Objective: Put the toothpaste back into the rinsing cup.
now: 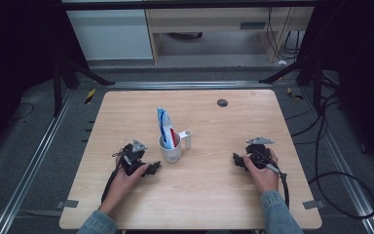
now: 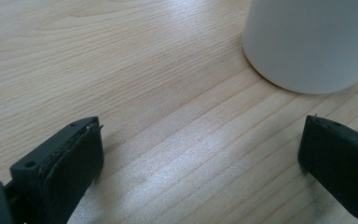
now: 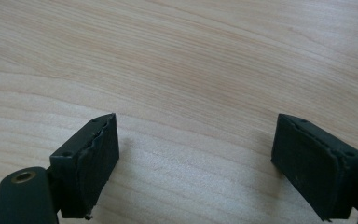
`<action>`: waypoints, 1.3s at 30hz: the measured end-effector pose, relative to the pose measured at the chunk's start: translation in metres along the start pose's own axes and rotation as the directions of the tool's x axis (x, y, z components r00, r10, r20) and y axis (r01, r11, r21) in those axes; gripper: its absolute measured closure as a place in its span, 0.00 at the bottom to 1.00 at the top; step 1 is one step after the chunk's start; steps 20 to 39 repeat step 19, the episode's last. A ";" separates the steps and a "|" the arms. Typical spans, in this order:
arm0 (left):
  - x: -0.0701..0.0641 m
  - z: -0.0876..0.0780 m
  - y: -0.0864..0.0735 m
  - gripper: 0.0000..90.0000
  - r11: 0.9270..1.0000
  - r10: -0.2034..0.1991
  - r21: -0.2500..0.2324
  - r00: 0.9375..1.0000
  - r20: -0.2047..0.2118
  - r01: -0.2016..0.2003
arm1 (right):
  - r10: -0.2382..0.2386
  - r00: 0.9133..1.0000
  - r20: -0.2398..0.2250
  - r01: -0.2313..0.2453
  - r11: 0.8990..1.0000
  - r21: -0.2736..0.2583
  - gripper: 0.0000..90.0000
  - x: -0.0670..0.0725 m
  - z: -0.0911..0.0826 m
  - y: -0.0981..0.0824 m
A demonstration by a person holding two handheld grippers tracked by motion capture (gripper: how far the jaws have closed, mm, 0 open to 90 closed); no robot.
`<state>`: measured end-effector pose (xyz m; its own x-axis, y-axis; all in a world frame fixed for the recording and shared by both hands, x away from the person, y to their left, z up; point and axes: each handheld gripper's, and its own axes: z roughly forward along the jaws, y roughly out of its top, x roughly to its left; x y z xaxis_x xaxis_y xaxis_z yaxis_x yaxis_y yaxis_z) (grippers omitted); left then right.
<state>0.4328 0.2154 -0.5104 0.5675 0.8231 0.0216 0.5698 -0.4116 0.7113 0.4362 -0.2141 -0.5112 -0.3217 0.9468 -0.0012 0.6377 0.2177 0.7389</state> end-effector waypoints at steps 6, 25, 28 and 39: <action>0.000 0.000 0.000 0.00 1.000 0.000 0.000 1.000 0.000 0.000 | 0.016 1.000 0.015 -0.015 1.000 -0.012 0.14 -0.002 0.002 0.000; 0.000 0.000 0.000 0.00 1.000 0.000 0.000 1.000 0.001 0.000 | 0.148 0.977 0.154 -0.151 0.989 0.008 0.01 -0.003 0.007 0.002; 0.000 0.000 0.000 0.00 1.000 0.000 0.000 1.000 0.001 0.000 | 0.148 0.977 0.154 -0.151 0.989 0.008 0.01 -0.003 0.007 0.002; 0.000 0.000 0.000 0.00 1.000 0.000 0.000 1.000 0.001 0.000 | 0.148 0.977 0.154 -0.151 0.989 0.008 0.01 -0.003 0.007 0.002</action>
